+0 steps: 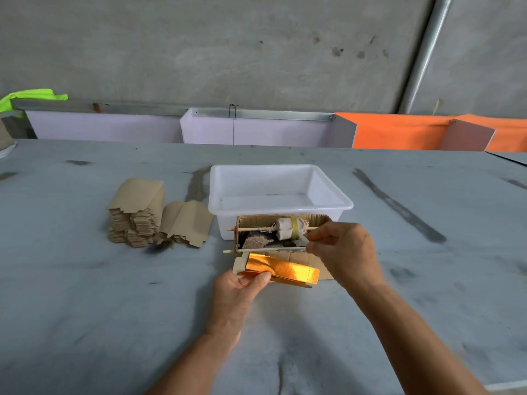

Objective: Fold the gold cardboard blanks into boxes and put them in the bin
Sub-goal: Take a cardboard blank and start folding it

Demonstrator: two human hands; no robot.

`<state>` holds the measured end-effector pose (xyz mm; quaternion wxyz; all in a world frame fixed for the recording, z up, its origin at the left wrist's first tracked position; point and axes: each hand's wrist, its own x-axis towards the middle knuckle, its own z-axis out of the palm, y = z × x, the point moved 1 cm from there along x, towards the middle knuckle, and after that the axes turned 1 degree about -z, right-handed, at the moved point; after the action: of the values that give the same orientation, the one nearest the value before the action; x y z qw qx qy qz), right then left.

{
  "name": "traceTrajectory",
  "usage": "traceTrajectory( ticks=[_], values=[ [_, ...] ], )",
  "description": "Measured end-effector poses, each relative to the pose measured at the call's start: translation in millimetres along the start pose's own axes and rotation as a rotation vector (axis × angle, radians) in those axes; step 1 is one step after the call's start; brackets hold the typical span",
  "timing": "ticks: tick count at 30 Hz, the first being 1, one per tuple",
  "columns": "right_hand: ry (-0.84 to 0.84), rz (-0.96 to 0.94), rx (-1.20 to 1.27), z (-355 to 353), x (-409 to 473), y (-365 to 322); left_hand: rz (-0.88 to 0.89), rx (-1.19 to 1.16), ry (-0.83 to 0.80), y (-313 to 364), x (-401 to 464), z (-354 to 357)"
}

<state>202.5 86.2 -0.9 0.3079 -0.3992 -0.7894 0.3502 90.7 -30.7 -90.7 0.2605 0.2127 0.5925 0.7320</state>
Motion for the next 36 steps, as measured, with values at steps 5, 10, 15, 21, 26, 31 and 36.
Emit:
traceTrajectory(
  ticks=[5, 10, 15, 21, 26, 31, 36],
  values=[
    [0.017, 0.033, 0.115, 1.6, -19.8, 12.1, -0.035, -0.008, 0.044, 1.2, -1.0, 1.2],
    [0.017, 0.064, 0.176, 6.2, -22.1, 14.8, -0.068, -0.019, 0.066, 2.5, -1.7, 1.0],
    [0.001, 0.107, 0.214, 7.4, -23.1, 22.0, -0.081, -0.059, 0.052, 8.6, -6.7, 1.5],
    [-0.002, 0.138, 0.225, 12.2, -23.3, 38.7, -0.107, -0.093, 0.071, 9.1, -10.8, -2.4],
    [0.004, 0.154, 0.193, 19.1, -21.1, 49.9, -0.126, -0.141, 0.083, 6.9, -12.4, -4.5],
    [0.064, 0.168, 0.323, 14.4, -30.3, 53.1, -0.123, -0.183, 0.162, 10.5, -15.3, 0.1],
    [0.013, 0.155, 0.553, 18.5, -51.3, 35.7, -0.071, -0.237, 0.216, 12.8, -24.3, 8.4]
  ],
)
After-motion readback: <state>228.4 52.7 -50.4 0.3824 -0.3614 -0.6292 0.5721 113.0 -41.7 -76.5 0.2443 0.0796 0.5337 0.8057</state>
